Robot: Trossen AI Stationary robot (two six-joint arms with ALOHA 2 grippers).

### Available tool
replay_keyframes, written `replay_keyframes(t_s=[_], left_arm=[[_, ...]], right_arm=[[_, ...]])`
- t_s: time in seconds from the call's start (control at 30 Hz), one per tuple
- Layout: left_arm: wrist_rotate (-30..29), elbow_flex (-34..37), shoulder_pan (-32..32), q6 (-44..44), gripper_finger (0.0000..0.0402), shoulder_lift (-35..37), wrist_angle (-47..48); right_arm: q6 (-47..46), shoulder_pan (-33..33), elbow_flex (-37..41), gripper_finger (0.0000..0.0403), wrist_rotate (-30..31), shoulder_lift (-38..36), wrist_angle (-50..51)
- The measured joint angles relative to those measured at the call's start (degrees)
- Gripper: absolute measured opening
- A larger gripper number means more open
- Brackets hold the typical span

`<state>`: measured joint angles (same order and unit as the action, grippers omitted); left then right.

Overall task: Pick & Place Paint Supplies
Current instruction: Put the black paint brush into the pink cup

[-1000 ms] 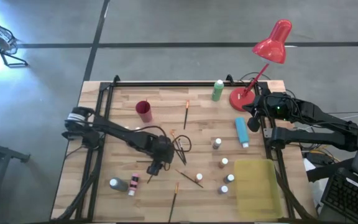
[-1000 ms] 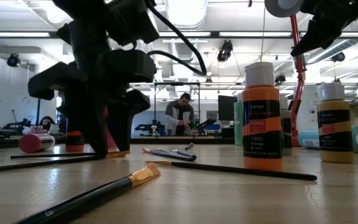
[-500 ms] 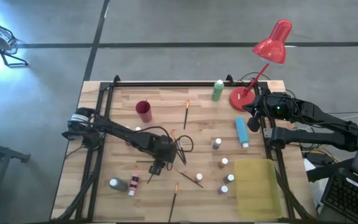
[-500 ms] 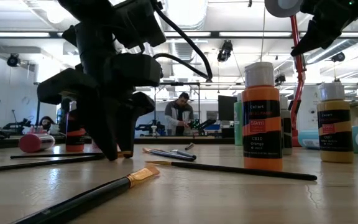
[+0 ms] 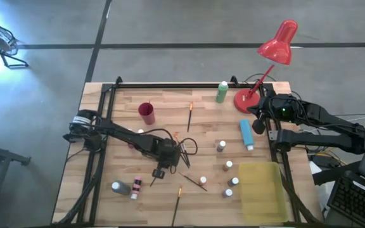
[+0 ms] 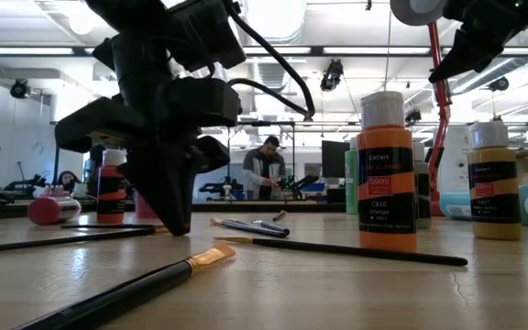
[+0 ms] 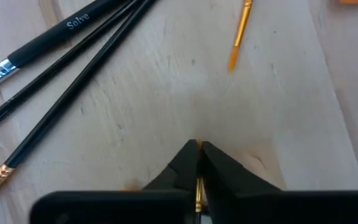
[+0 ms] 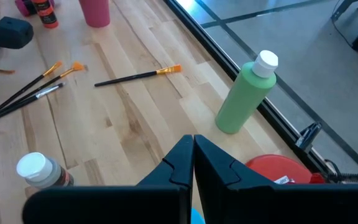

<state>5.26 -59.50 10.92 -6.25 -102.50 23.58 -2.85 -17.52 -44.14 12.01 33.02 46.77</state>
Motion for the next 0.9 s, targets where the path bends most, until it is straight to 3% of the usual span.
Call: replay_keyframes(t_s=[0.17, 0.47, 0.63, 0.9], left_arm=[[0.0, -1.8, 0.0, 0.2, 0.0007, 1.1, 2.8], [-0.3, -11.2, -0.2, 0.4, 0.0003, 7.3, 9.9], [-1.3, -15.9, -0.4, -1.2, 0.0002, 12.8, 10.0], [-7.9, -18.4, -1.9, -4.3, 0.0001, 23.4, 4.4]], right_arm=[[0.0, 0.0, 0.0, 0.0008, 0.0, 0.0, 0.0], [0.0, 0.0, 0.0, 0.0008, 0.0, 0.0, 0.0], [0.0, 0.0, 0.0, 0.0008, 0.0, 0.0, 0.0], [0.0, 0.0, 0.0, 0.0008, 0.0, 0.0, 0.0]])
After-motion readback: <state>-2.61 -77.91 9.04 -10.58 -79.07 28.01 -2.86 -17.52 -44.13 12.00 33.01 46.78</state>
